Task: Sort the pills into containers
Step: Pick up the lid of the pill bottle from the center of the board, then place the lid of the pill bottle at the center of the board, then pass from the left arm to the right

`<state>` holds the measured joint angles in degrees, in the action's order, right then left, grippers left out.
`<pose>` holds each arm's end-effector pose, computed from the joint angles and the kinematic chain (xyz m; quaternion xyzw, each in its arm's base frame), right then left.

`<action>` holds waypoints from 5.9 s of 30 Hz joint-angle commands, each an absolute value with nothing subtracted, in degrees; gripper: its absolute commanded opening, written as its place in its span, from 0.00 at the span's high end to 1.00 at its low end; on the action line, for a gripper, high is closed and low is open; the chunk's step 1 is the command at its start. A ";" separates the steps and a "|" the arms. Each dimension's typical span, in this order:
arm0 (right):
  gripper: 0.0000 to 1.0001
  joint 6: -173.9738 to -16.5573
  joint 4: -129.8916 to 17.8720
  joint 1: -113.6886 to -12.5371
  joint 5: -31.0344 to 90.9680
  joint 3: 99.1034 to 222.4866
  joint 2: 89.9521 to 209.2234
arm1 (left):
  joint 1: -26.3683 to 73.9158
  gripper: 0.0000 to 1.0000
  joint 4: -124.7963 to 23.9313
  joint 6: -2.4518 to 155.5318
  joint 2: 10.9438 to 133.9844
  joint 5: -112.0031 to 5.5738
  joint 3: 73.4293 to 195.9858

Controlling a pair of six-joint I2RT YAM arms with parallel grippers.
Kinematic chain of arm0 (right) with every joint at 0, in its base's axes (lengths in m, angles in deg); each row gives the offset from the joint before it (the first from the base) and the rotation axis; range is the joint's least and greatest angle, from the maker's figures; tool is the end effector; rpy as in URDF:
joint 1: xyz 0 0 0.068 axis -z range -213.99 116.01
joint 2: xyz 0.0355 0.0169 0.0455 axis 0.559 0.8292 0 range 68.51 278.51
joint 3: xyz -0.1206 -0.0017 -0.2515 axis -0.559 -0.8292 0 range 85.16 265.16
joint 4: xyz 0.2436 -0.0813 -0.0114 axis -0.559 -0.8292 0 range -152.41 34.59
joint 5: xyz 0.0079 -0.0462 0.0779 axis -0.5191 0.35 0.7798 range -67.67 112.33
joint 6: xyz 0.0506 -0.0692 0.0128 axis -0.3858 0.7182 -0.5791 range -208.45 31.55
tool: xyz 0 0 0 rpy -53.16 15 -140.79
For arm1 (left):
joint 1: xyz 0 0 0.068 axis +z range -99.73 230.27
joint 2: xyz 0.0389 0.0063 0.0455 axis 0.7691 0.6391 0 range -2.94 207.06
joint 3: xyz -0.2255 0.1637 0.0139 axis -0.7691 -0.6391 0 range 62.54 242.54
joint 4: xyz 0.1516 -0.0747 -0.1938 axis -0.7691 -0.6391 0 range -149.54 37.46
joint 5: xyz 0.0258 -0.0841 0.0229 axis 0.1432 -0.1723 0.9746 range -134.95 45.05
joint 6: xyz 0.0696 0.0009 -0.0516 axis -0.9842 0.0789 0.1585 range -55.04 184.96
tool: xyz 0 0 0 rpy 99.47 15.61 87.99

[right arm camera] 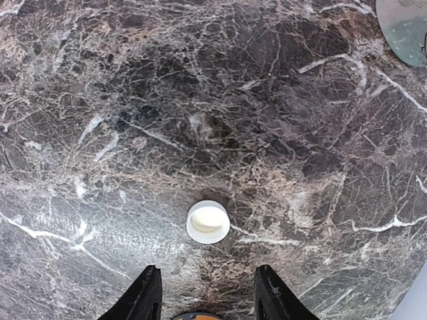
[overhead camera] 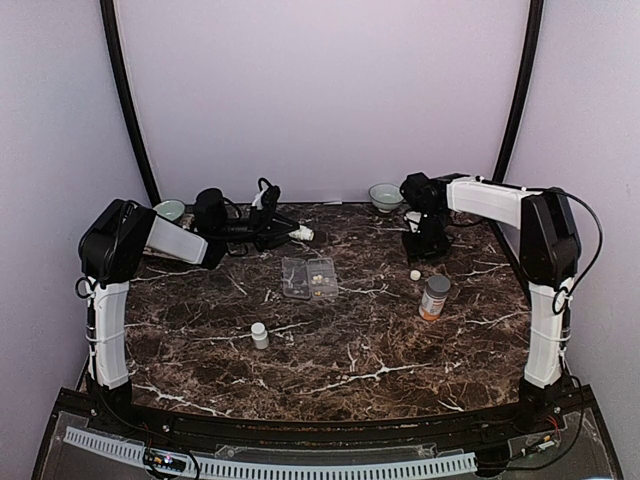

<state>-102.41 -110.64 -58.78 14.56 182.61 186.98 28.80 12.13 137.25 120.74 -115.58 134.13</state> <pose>0.3950 0.1710 0.1752 -0.0855 0.9869 -0.0239 0.1349 0.4035 -0.2363 0.2073 0.1885 0.6545 -0.7119 0.1713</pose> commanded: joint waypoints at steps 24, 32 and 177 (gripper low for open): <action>0.52 -100.56 -108.19 -56.84 19.27 185.27 195.26 | 29.49 1.00 10.83 134.88 117.64 -115.83 133.73; 0.60 -100.41 -108.91 -56.84 19.24 186.91 196.86 | 29.79 1.00 11.00 135.09 118.08 -115.81 134.08; 0.52 -126.87 -64.89 -75.60 51.21 185.19 182.26 | 29.71 1.00 27.16 150.56 118.94 -111.33 135.82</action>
